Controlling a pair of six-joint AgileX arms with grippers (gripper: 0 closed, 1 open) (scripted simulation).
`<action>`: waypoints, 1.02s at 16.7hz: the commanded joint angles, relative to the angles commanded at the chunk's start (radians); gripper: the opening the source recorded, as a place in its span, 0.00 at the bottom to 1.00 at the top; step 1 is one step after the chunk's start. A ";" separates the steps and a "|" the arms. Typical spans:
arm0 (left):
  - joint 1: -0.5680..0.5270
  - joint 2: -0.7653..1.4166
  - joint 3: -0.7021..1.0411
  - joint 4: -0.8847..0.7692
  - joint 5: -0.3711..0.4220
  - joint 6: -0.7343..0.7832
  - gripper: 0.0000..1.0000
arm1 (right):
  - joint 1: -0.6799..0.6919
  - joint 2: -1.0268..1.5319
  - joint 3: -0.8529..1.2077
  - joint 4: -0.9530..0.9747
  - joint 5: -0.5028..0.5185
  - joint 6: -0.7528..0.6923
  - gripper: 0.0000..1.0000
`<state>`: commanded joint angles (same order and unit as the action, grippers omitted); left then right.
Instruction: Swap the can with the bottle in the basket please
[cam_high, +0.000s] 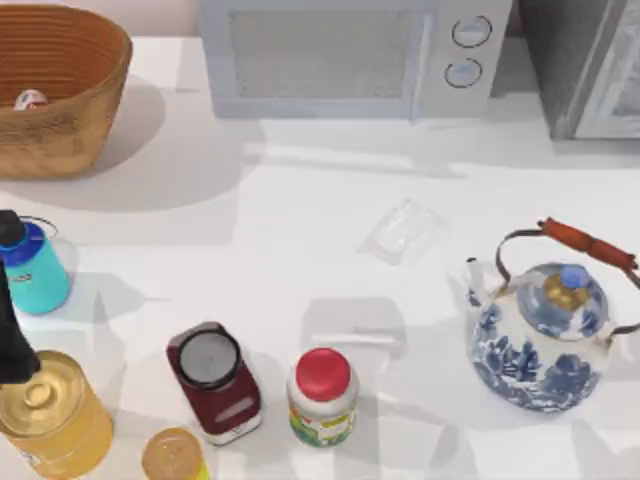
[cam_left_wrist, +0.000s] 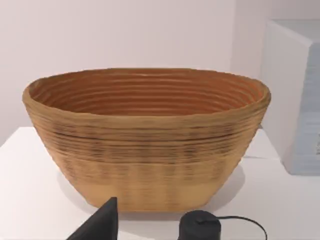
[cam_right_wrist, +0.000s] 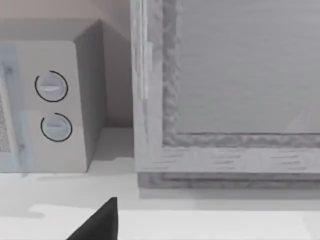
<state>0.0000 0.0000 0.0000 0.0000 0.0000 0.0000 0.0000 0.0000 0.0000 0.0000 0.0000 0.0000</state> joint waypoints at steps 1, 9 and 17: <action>0.000 0.000 0.000 0.000 0.000 0.000 1.00 | 0.000 0.000 0.000 0.000 0.000 0.000 1.00; 0.006 0.256 0.259 -0.138 0.008 0.010 1.00 | 0.000 0.000 0.000 0.000 0.000 0.000 1.00; 0.029 0.964 0.959 -0.512 0.030 0.042 1.00 | 0.000 0.000 0.000 0.000 0.000 0.000 1.00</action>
<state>0.0287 0.9636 0.9590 -0.5118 0.0298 0.0418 0.0000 0.0000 0.0000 0.0000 0.0000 0.0000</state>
